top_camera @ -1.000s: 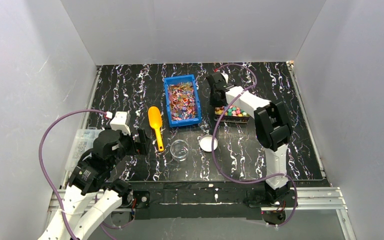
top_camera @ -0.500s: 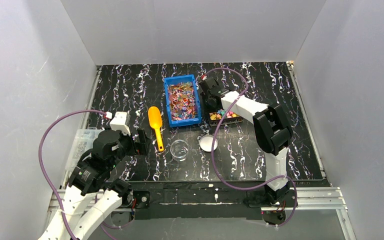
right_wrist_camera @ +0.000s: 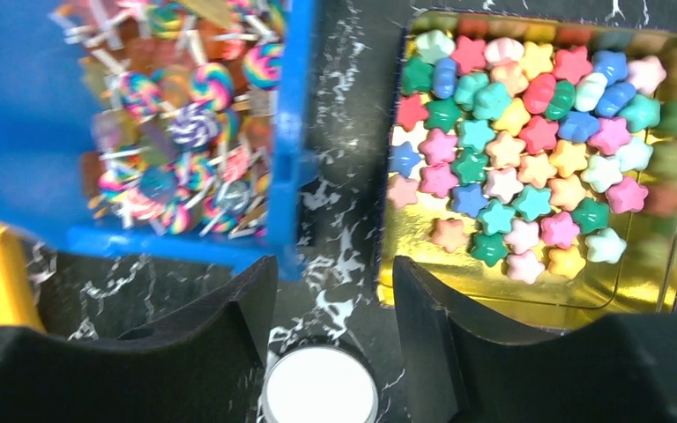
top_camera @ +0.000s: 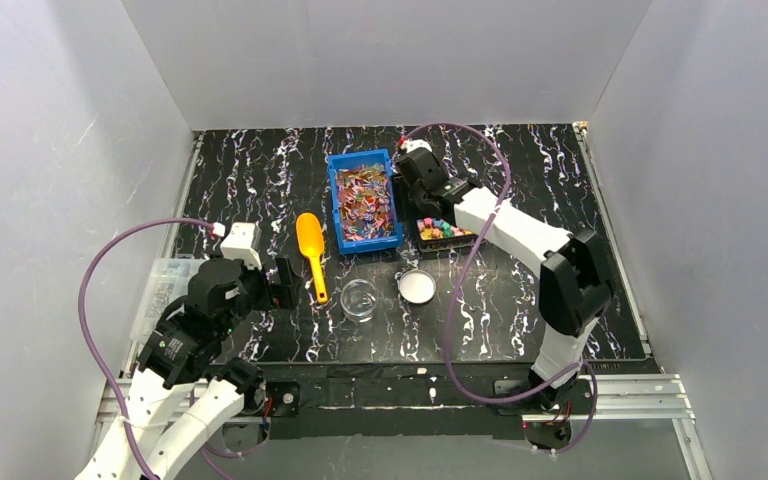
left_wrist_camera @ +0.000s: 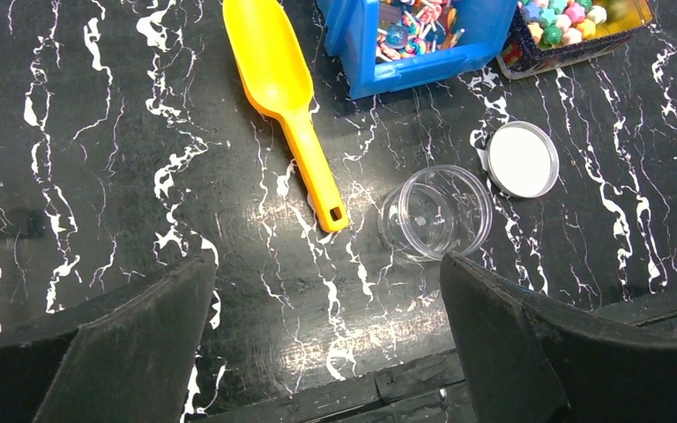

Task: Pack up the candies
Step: Adjust the storage box at the center of the board, then pick up the spatula from the center of the board.

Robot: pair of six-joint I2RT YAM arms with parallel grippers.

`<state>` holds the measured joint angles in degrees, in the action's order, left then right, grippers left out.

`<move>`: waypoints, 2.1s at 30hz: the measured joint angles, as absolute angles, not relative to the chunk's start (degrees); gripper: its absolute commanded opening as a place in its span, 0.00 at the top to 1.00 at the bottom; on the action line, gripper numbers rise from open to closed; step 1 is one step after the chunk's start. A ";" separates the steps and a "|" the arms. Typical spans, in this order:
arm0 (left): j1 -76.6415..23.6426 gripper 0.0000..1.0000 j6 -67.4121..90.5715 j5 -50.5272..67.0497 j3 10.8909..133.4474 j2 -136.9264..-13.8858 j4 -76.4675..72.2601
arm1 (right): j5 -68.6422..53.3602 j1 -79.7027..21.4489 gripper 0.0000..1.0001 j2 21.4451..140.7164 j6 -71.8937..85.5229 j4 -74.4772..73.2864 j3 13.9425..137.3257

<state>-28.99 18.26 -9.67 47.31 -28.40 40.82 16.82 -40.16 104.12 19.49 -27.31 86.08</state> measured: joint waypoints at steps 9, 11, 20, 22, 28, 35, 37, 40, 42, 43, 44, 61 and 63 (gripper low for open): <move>-28.99 0.01 18.96 -12.14 47.31 -27.68 41.08 | 19.44 -50.70 0.29 96.92 20.84 -27.16 84.18; -28.99 0.01 19.11 -12.93 47.31 -27.27 41.25 | 19.59 -53.21 0.28 96.62 21.54 -26.98 84.18; -28.99 0.01 19.55 -15.77 47.31 -24.62 41.71 | 21.30 -62.57 0.15 99.68 25.36 -26.41 85.49; -28.99 0.01 19.59 -16.29 47.31 -23.88 41.71 | 21.47 -63.88 0.13 101.93 26.13 -25.63 86.30; -28.99 0.01 19.77 -17.76 47.31 -22.39 41.76 | 21.98 -66.08 0.12 109.97 28.77 -24.91 89.36; -28.99 0.01 20.12 -19.14 47.31 -20.27 42.11 | 23.20 -67.13 0.14 116.66 31.00 -23.33 92.68; -28.99 0.01 20.16 -19.31 47.31 -20.01 42.11 | 23.70 -67.20 0.15 118.10 31.62 -23.18 93.69; -28.99 0.01 20.16 -19.57 47.31 -19.99 42.11 | 24.08 -67.20 0.16 120.22 32.29 -22.35 95.11; -28.99 0.01 20.16 -19.77 47.31 -19.92 42.11 | 24.32 -67.20 0.17 121.49 32.82 -21.96 95.90; -28.99 0.01 20.16 -19.88 47.31 -19.86 42.13 | 24.38 -67.20 0.18 122.13 33.06 -21.61 96.16; -28.99 0.01 20.18 -19.97 47.31 -19.75 42.13 | 24.45 -67.20 0.19 122.72 33.21 -21.28 96.33; -28.99 0.01 20.18 -20.16 47.31 -19.35 42.15 | 28.45 -67.26 0.40 129.69 35.66 -19.14 102.59; -28.99 0.01 20.18 -20.14 47.31 -19.35 42.15 | 28.84 -67.26 0.41 130.19 35.73 -19.09 102.80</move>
<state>-28.99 20.18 -20.14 47.31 -19.35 42.15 28.84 -67.26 130.19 35.73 -19.09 102.80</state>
